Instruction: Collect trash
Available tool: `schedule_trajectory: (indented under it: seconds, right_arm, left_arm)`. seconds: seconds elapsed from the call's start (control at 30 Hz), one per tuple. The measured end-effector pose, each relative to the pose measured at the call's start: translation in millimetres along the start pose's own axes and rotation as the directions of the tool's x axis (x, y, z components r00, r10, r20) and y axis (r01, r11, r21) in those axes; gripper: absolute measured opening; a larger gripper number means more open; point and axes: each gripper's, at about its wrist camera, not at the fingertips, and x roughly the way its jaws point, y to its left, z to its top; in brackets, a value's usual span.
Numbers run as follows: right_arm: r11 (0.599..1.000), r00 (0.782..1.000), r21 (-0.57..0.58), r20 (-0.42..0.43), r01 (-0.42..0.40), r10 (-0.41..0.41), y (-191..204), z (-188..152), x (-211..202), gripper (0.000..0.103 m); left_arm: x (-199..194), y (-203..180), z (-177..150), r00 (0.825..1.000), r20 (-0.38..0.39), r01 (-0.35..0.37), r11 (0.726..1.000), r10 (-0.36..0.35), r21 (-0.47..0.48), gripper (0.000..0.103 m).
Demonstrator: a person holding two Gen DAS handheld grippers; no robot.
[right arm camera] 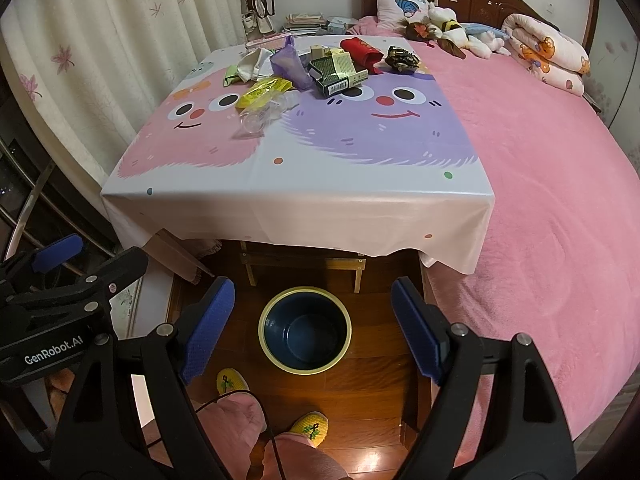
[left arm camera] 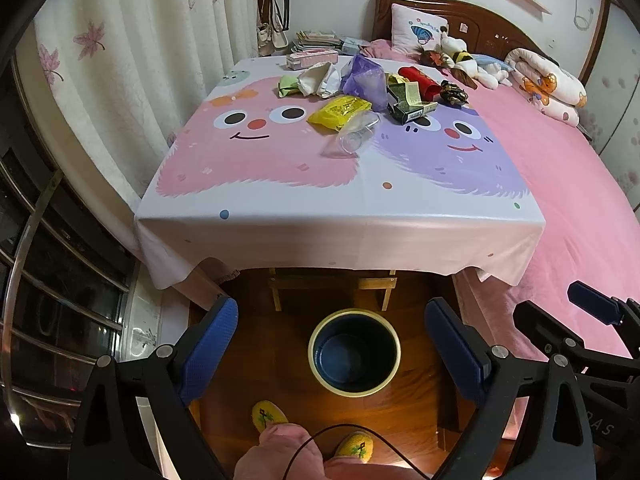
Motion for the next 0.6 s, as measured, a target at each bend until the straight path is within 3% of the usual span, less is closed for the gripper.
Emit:
schedule_trajectory:
  seconds: [0.6]
  right_arm:
    - [1.000, 1.000, 0.006, -0.002, -0.003, 0.003, -6.0, 2.1, 2.2, 0.079]
  left_arm:
    - [-1.0, 5.6, -0.4, 1.000, -0.004, -0.003, 1.000, 0.003, 0.001, 0.096]
